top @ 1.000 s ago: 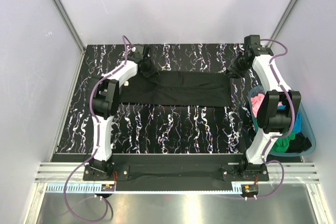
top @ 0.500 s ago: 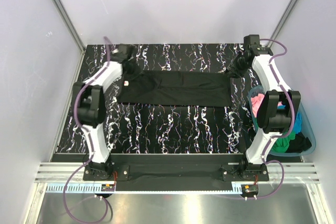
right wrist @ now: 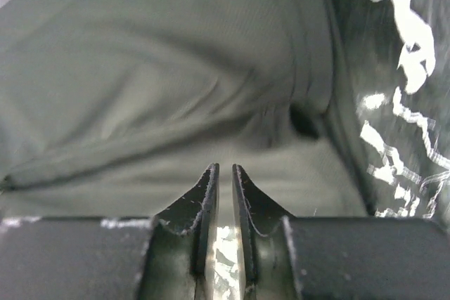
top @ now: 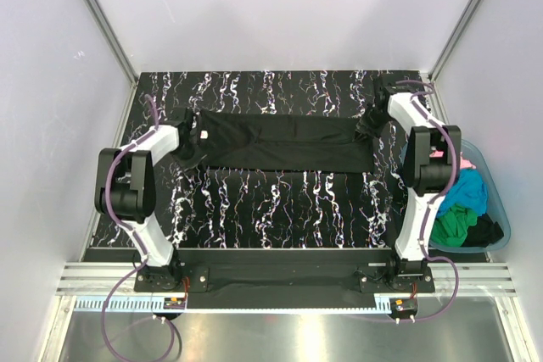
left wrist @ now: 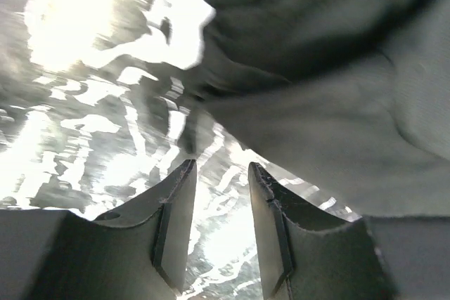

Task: Fold and stack the t-shirts
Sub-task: Fold the tshirt

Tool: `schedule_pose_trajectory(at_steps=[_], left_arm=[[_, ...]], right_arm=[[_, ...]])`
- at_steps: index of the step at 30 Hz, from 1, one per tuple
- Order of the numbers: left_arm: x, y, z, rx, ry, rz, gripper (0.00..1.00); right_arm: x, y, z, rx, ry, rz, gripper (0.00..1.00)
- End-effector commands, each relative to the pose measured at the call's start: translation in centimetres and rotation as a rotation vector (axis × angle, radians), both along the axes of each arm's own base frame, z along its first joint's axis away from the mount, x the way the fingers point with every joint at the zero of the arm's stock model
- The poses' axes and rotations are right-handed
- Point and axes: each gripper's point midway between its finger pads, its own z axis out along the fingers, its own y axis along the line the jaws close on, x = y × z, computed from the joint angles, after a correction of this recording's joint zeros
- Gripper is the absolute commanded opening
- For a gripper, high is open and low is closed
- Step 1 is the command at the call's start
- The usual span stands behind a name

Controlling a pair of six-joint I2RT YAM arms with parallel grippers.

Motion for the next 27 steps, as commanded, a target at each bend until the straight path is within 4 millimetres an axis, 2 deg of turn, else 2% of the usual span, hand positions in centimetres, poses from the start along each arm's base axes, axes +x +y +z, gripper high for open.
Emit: schedule_pose_trajectory(at_steps=[1,3,5,6,8,9,14,16,17,19,20,22,23,26,27], left_arm=[[0.7,2.6,-0.2,0.085,-0.015,0.06,0.4],[0.5,3.3,-1.0,0.098,0.012,0.073,0.4],[0.5,4.0,-1.3,0.109,0.028,0.089,0.39],[0.7,4.2,-1.2,0.112,0.025,0.093,0.39],[0.9,4.7,-1.1,0.129,0.026,0.097,0.39],[1.2,4.8,-1.0,0.132,0.02,0.097,0.39],[1.0,5.3,-1.0,0.153,0.044,0.103,0.39],[1.4,5.3,-0.7,0.149,0.034,0.099,0.39],[1.5,5.3,-0.4,0.146,0.028,0.09,0.39],[1.8,5.2,0.7,0.141,-0.002,0.079,0.39],[1.9,5.1,1.2,0.14,-0.012,0.07,0.4],[1.9,4.8,2.0,0.121,-0.039,0.059,0.41],[1.6,4.6,2.4,0.11,-0.055,0.054,0.42],[1.4,3.6,3.1,0.054,-0.098,0.042,0.46],[0.9,3.2,2.6,0.037,-0.09,0.035,0.48]], right_arm=[[1.7,-1.7,0.3,-0.097,-0.011,0.008,0.2],[0.2,-2.6,-1.4,-0.126,0.042,-0.031,0.22],[-0.9,-3.8,-2.0,-0.167,0.058,-0.059,0.22],[-2.2,-4.3,-2.9,-0.181,0.09,-0.067,0.22],[-3.2,-5.1,-2.9,-0.219,0.094,-0.082,0.23],[-4.2,-5.4,-3.6,-0.23,0.114,-0.084,0.24],[-6.0,-6.3,-3.7,-0.277,0.121,-0.115,0.25],[-5.7,-6.1,-3.3,-0.268,0.106,-0.105,0.29],[-5.2,-5.4,-2.7,-0.228,0.081,-0.086,0.32],[-4.1,-4.9,-1.4,-0.201,0.041,-0.065,0.36],[-3.0,-4.3,-0.1,-0.172,0.005,-0.043,0.38],[-2.7,-4.0,0.9,-0.155,0.01,-0.03,0.4],[-2.0,-3.4,1.8,-0.125,-0.008,-0.017,0.4],[-2.1,-3.5,2.7,-0.128,-0.001,-0.014,0.41],[-2.3,-3.5,2.9,-0.132,0.004,-0.01,0.4]])
